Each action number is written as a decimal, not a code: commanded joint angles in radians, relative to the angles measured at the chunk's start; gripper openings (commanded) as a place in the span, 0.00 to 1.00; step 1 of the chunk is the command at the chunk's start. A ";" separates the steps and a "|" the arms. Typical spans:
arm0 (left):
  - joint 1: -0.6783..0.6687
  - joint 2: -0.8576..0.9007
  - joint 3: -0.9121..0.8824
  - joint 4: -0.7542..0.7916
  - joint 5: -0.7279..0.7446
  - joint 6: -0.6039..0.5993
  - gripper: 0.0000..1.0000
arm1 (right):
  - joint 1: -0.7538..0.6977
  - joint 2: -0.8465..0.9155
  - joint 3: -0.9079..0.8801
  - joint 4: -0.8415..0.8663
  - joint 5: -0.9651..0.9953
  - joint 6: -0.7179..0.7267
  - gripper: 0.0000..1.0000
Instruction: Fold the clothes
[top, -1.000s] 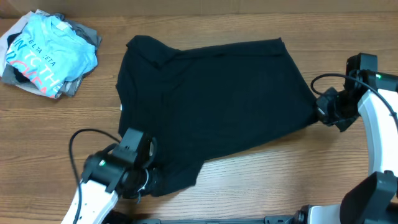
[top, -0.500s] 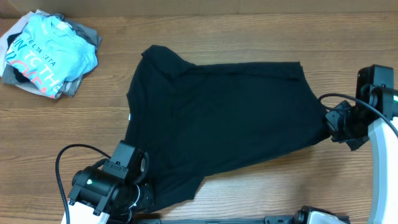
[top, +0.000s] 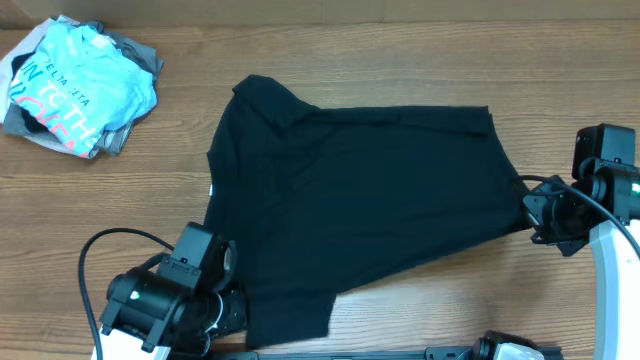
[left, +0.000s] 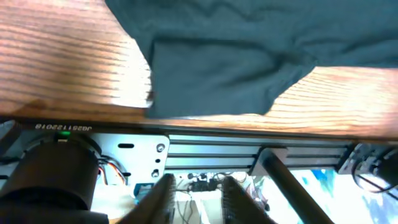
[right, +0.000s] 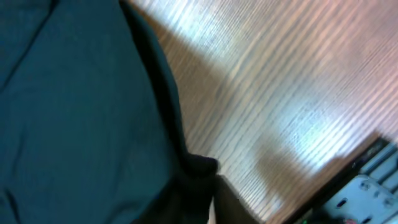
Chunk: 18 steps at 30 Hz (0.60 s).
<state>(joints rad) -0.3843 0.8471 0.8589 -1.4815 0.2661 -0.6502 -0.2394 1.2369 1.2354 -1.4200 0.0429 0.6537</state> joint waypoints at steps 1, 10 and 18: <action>0.004 -0.008 0.028 -0.023 -0.003 -0.001 0.52 | 0.003 -0.012 -0.005 0.021 0.020 -0.018 0.49; 0.005 -0.006 0.028 0.046 -0.014 0.000 0.68 | 0.003 -0.012 -0.005 0.121 -0.016 -0.064 1.00; 0.005 0.035 0.027 0.219 -0.015 0.000 0.86 | 0.003 0.024 -0.005 0.491 -0.327 -0.261 0.73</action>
<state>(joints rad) -0.3843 0.8616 0.8642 -1.2911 0.2604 -0.6537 -0.2394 1.2400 1.2320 -0.9867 -0.1608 0.4637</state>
